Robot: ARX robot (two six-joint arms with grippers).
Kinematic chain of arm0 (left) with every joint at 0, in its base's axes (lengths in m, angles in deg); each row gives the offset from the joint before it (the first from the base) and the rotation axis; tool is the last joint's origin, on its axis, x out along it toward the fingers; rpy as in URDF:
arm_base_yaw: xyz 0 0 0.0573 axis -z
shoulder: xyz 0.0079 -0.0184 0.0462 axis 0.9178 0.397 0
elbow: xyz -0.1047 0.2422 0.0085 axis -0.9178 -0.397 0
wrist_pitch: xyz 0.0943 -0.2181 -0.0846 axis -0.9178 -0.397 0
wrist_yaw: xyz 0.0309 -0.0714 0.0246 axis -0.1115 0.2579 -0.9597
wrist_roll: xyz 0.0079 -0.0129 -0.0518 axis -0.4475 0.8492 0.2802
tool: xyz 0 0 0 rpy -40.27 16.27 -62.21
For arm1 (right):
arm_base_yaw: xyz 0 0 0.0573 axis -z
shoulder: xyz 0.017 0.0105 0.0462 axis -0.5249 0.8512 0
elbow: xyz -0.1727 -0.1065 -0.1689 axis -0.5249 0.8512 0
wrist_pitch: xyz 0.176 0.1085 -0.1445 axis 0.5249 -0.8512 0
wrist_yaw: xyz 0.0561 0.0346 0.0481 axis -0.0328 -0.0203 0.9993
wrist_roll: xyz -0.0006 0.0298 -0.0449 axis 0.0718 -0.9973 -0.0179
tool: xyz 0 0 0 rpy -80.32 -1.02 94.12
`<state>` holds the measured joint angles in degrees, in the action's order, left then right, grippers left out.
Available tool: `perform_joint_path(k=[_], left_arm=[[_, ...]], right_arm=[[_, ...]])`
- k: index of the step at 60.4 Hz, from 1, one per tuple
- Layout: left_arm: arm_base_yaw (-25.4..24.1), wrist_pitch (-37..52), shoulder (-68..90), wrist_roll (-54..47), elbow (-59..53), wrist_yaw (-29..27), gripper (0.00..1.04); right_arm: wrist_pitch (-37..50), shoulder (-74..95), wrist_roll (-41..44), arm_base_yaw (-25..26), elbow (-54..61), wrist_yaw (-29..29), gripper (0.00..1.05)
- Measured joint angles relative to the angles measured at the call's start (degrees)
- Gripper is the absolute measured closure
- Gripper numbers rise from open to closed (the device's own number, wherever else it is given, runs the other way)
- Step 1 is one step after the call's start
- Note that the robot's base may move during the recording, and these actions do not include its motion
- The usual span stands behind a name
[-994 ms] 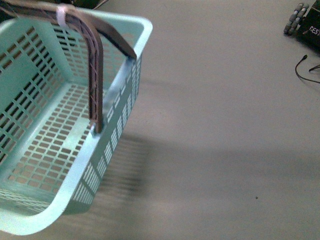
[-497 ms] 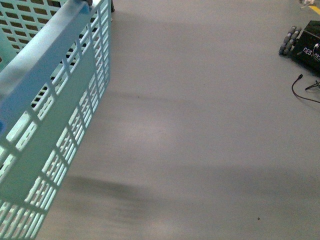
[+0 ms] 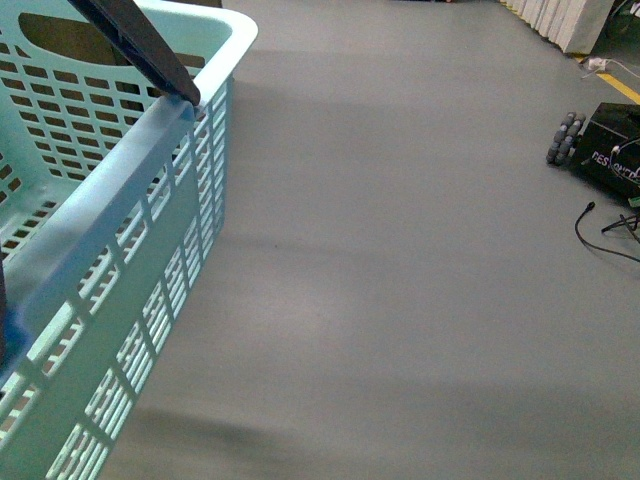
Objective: Pick lemon and mango into basket
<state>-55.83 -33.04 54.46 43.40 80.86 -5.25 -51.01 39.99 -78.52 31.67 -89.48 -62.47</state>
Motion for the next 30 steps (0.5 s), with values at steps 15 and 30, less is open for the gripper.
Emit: perform_joint_path(k=[15, 30], left_arm=[[0.0, 0.0, 0.0, 0.0, 0.0, 0.0, 0.99], [0.0, 0.0, 0.0, 0.0, 0.0, 0.0, 0.99]], right_arm=[[0.0, 0.0, 0.0, 0.0, 0.0, 0.0, 0.09], [0.0, 0.0, 0.0, 0.0, 0.0, 0.0, 0.09]])
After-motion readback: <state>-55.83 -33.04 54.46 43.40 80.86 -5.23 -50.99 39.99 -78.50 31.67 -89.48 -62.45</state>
